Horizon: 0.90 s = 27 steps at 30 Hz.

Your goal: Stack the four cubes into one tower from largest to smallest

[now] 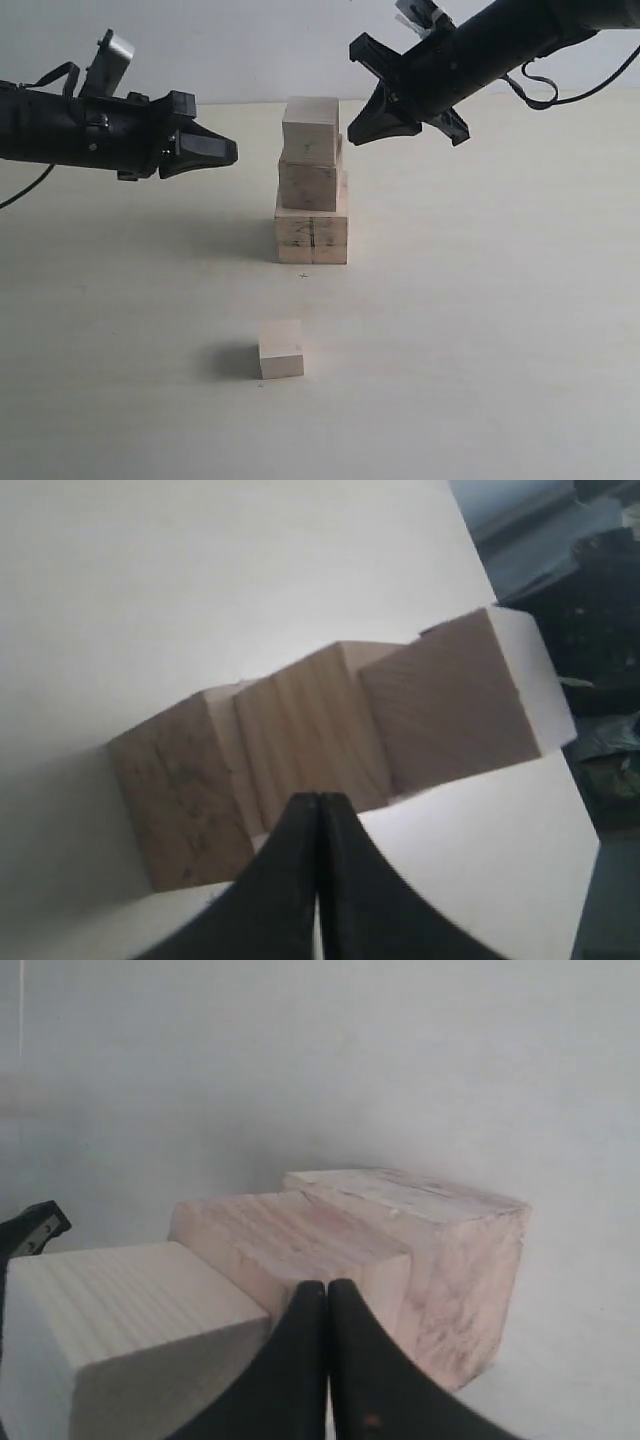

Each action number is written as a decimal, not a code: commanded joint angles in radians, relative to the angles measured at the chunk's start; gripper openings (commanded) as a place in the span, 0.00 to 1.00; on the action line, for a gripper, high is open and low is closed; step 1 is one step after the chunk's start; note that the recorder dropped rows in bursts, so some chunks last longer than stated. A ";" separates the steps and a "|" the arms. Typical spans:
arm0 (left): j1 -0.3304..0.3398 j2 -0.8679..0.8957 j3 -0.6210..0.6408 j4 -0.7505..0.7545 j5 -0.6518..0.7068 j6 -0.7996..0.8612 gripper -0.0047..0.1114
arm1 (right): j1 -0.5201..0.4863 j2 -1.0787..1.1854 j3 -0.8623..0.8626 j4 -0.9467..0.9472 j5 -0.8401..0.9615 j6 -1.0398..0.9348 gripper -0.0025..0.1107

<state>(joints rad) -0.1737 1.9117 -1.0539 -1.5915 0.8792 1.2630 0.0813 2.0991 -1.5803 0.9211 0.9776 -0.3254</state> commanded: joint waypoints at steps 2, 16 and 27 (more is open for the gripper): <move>-0.005 0.028 -0.007 -0.012 0.036 0.016 0.04 | 0.000 0.023 -0.006 0.007 -0.004 -0.002 0.02; -0.018 0.079 -0.007 -0.090 0.096 0.073 0.04 | 0.000 0.091 -0.006 0.150 -0.004 -0.098 0.02; -0.069 0.079 -0.007 -0.123 0.040 0.121 0.04 | 0.000 0.098 -0.006 0.152 -0.004 -0.099 0.02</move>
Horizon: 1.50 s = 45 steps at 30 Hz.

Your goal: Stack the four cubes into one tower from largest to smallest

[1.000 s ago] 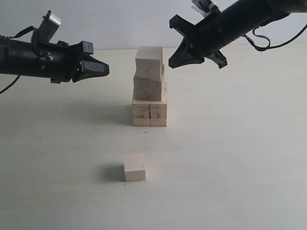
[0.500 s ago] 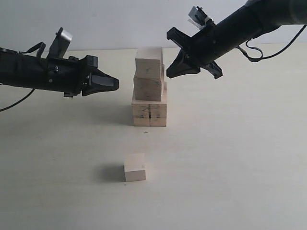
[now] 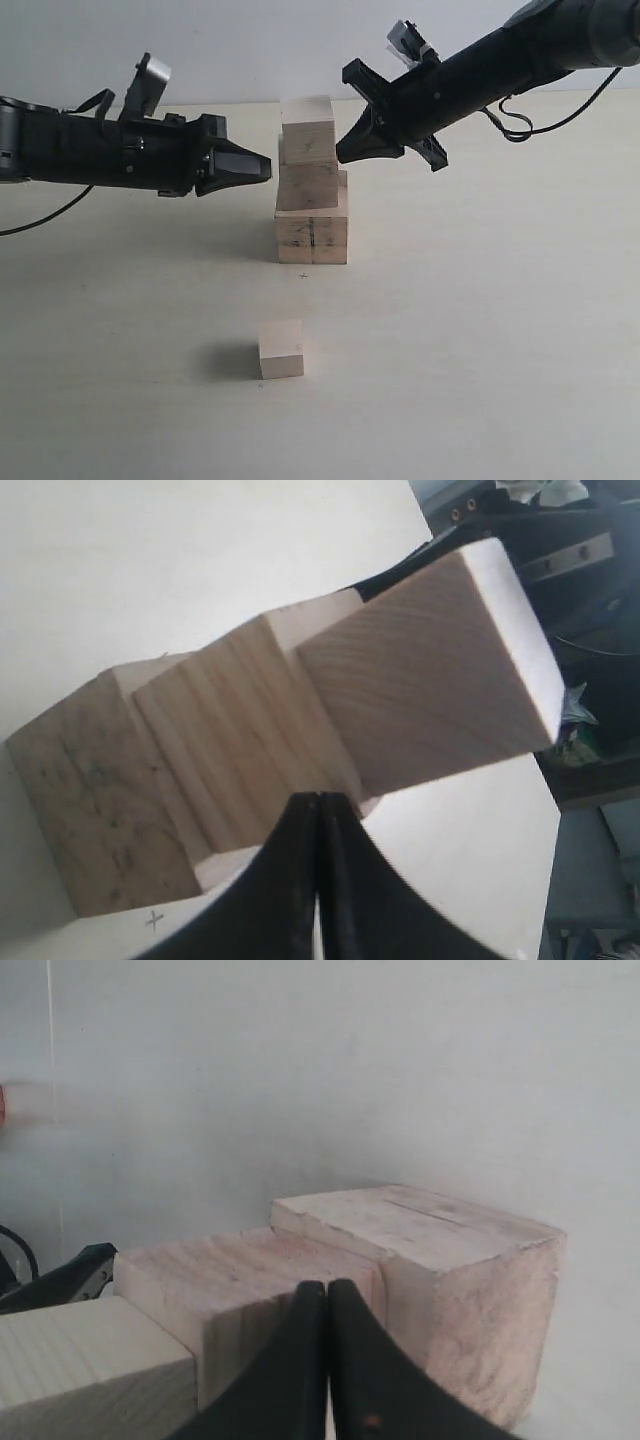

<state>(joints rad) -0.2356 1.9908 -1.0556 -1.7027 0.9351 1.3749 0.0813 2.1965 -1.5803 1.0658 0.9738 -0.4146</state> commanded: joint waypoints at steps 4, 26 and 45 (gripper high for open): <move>-0.007 0.000 -0.006 -0.013 -0.079 0.009 0.04 | 0.000 0.001 -0.006 -0.046 0.019 -0.002 0.02; -0.035 0.080 -0.079 -0.042 -0.108 0.049 0.04 | 0.000 -0.077 -0.006 -0.301 0.084 0.082 0.02; -0.049 0.080 -0.122 -0.042 -0.126 0.055 0.04 | 0.000 -0.077 -0.006 -0.253 0.173 0.023 0.02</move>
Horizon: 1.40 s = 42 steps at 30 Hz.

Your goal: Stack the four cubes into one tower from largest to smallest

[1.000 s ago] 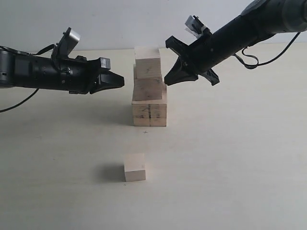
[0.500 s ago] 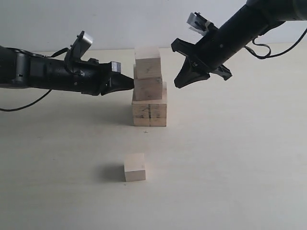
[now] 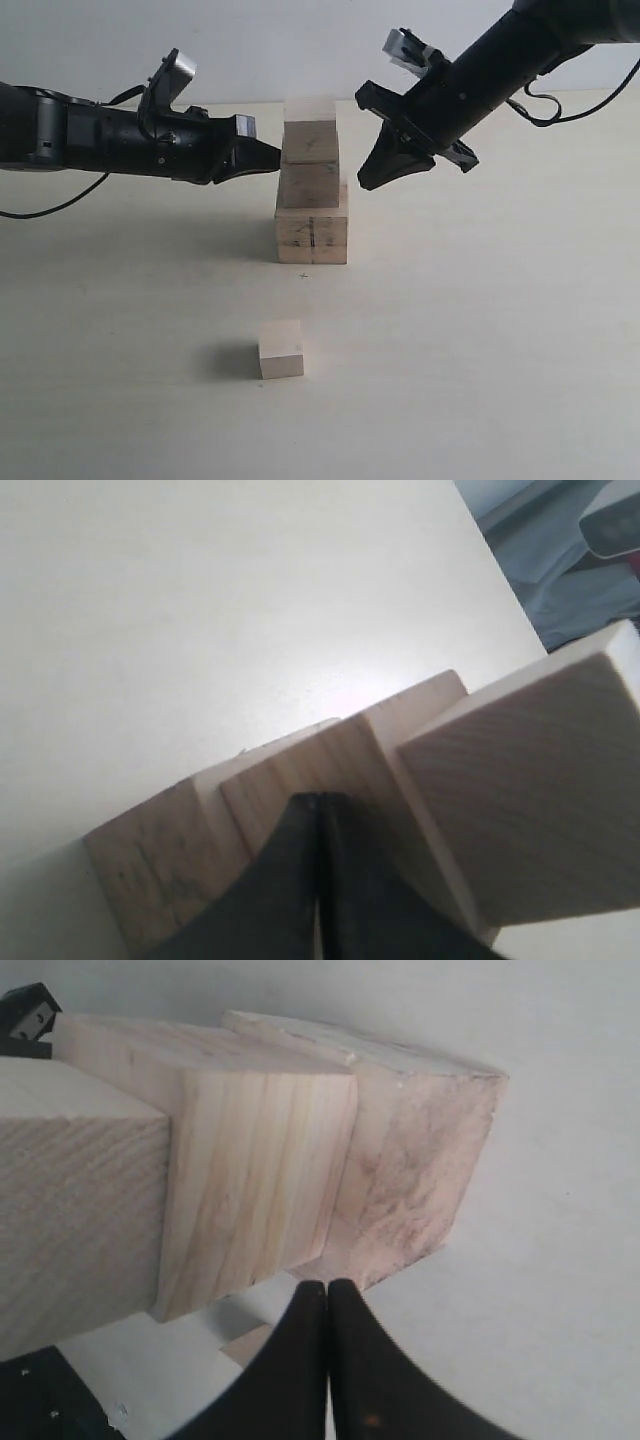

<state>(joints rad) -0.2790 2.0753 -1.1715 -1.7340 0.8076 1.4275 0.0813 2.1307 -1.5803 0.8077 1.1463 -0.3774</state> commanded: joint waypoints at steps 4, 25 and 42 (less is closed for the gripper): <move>0.002 -0.005 -0.006 -0.010 -0.005 0.005 0.04 | 0.000 -0.012 -0.006 0.005 -0.024 -0.014 0.02; 0.177 -0.204 0.188 -0.010 -0.291 -0.072 0.04 | 0.012 -0.352 0.110 -0.503 -0.192 0.163 0.02; 0.177 -0.331 0.345 -0.010 -0.346 0.083 0.04 | 0.190 -0.415 0.219 -0.099 -0.341 -0.197 0.02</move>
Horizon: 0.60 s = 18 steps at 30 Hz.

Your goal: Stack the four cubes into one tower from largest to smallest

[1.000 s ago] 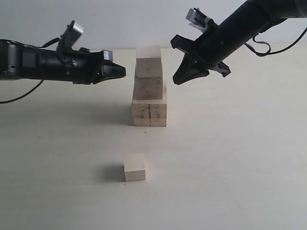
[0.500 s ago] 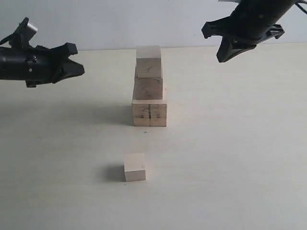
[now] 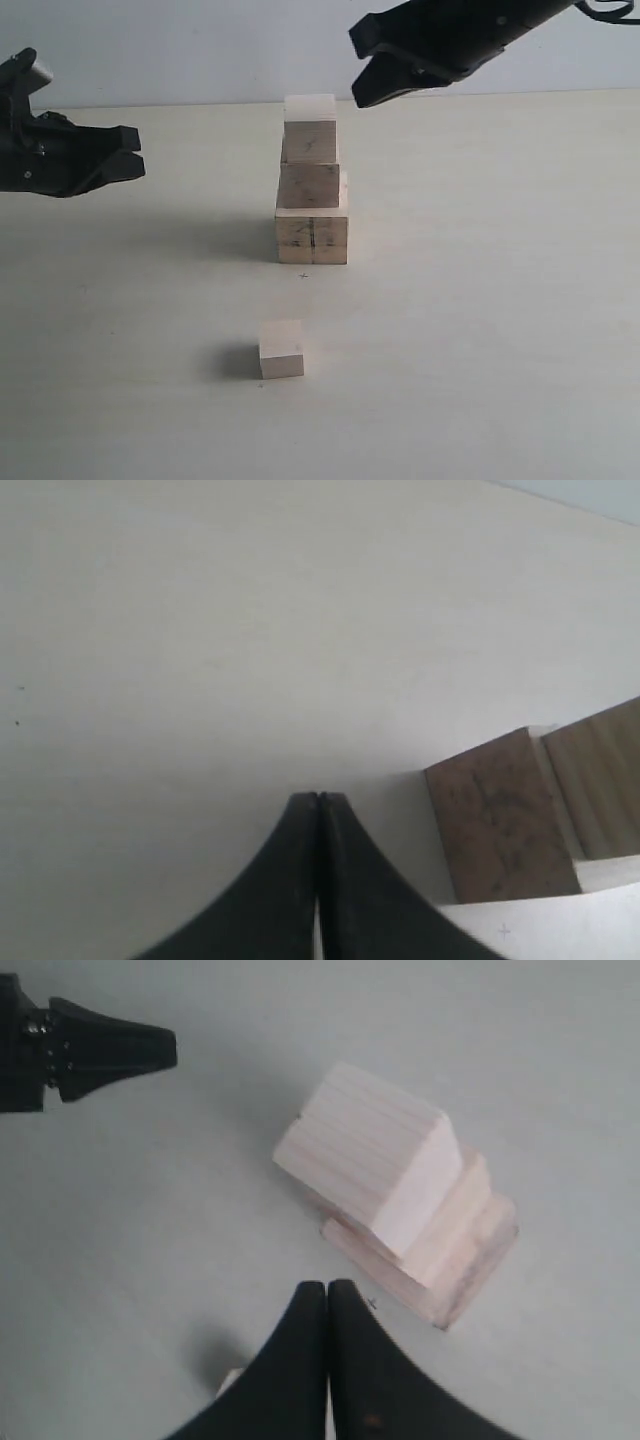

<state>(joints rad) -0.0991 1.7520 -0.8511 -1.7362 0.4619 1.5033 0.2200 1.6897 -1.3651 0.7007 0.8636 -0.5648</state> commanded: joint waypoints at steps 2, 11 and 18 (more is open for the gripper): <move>-0.002 -0.008 0.038 -0.008 -0.001 0.009 0.04 | 0.069 0.049 0.004 0.007 -0.046 -0.010 0.02; -0.002 -0.008 0.048 -0.008 0.001 0.009 0.04 | 0.135 0.123 0.002 0.019 -0.135 -0.010 0.02; -0.002 -0.008 0.048 -0.008 0.001 0.009 0.04 | 0.140 0.162 0.002 0.032 -0.163 -0.010 0.02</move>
<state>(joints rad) -0.0991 1.7520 -0.8072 -1.7362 0.4603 1.5096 0.3597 1.8466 -1.3651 0.7248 0.7191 -0.5648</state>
